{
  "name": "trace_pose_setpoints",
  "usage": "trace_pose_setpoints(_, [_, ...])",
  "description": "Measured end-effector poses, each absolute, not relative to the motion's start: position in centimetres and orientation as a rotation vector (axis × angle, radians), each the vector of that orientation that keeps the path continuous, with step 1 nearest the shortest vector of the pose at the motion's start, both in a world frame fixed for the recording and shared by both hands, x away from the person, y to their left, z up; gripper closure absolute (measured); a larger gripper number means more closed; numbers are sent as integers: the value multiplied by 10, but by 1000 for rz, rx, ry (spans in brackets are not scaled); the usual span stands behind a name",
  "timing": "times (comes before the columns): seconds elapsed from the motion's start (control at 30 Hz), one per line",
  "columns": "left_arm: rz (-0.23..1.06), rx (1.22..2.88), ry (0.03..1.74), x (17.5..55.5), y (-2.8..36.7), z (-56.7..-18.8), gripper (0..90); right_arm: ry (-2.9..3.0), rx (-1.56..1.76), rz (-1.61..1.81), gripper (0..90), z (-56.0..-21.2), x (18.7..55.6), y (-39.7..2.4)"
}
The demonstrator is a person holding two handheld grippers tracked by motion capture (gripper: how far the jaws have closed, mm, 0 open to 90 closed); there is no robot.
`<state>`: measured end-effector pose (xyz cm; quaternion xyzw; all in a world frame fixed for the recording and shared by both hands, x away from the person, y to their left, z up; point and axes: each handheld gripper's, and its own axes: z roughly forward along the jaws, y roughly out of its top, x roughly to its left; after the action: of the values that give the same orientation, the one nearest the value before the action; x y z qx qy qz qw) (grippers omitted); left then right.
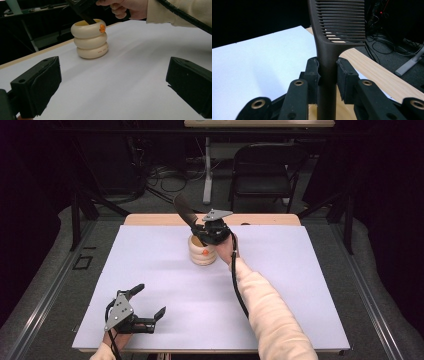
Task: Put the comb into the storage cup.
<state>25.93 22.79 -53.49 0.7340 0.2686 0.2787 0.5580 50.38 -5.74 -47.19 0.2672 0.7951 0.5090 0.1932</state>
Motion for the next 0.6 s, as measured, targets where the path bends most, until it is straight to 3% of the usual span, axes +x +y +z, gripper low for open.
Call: trace_pose_setpoints(0.6, [655,1727,638,259,228,-535,1,2246,745,1411,721,-475,503,-57])
